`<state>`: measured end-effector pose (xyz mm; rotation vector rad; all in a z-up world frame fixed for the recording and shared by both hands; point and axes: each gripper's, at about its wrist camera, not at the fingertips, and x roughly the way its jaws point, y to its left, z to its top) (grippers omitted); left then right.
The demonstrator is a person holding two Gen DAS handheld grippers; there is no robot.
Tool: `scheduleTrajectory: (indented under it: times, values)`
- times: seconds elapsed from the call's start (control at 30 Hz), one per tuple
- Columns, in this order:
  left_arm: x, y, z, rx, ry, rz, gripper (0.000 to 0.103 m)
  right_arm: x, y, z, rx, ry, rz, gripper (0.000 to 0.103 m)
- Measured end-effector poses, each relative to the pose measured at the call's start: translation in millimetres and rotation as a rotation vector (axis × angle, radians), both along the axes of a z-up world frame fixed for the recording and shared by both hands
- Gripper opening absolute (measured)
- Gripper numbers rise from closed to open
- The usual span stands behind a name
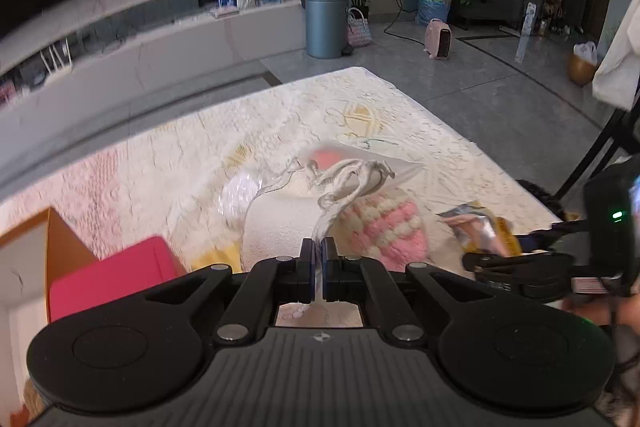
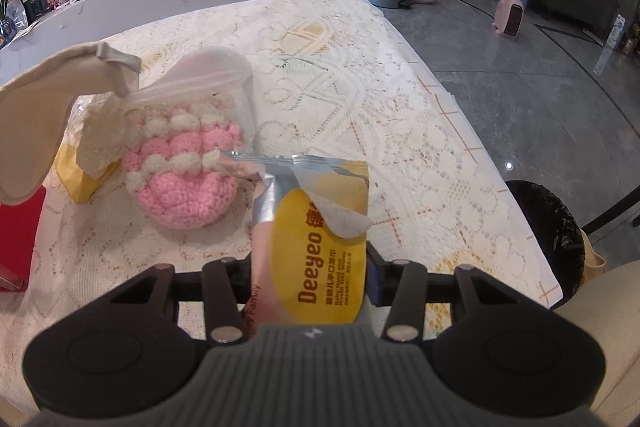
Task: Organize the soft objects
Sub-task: 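Grasp the cream drawstring bag with the left gripper while the right holds the snack bag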
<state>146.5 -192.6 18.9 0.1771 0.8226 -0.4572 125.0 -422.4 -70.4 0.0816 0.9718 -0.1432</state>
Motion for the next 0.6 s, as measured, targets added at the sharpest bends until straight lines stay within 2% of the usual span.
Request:
scheduleTrajectory:
  times: [0.07, 0.13, 0.2, 0.27, 0.37, 0.43, 0.47, 0.5, 0.53, 0.57, 0.6]
  values:
    - [-2.0, 10.1, 5.5, -0.096, 0.088, 0.001, 0.003, -1.3, 1.0, 1.2, 0.006, -0.005, 0.006, 0.047]
    - [-4.5, 14.0, 9.8, -0.137, 0.101, -0.008, 0.003, -1.6, 1.6, 1.5, 0.005, -0.006, 0.007, 0.047]
    - [-3.7, 5.5, 4.2, -0.058, 0.053, -0.03, 0.0, -0.7, 1.9, 0.7, 0.003, 0.0, 0.005, 0.047]
    - [5.5, -0.1, -12.4, 0.011, 0.072, 0.014, 0.0, 0.2, 2.5, -0.1, -0.001, 0.007, 0.005, 0.047]
    - [20.8, -1.6, -40.7, -0.02, 0.206, 0.033, 0.0, -0.4, 3.3, -0.8, -0.003, 0.009, 0.014, 0.047]
    - [21.1, -7.1, -53.5, -0.022, 0.243, 0.024, 0.002, 0.0, 2.5, -1.5, 0.0, 0.009, 0.013, 0.047]
    - [18.8, -11.0, -56.4, -0.019, 0.235, 0.015, 0.008, 0.1, 2.0, -1.9, -0.001, 0.01, 0.011, 0.047]
    - [16.6, -14.5, -58.6, -0.016, 0.22, 0.003, 0.024, 0.4, 1.9, -2.7, -0.003, 0.013, 0.009, 0.047]
    - [14.9, -18.5, -60.7, -0.015, 0.207, -0.012, 0.034, 0.9, 2.0, -3.4, -0.003, 0.016, 0.009, 0.047]
    - [12.7, -20.1, -62.1, -0.014, 0.199, -0.022, 0.057, 1.5, 2.2, -4.2, -0.004, 0.019, 0.01, 0.047]
    - [11.7, -24.0, -64.8, -0.01, 0.198, -0.027, 0.071, 2.2, 2.8, -4.9, -0.006, 0.024, 0.011, 0.047]
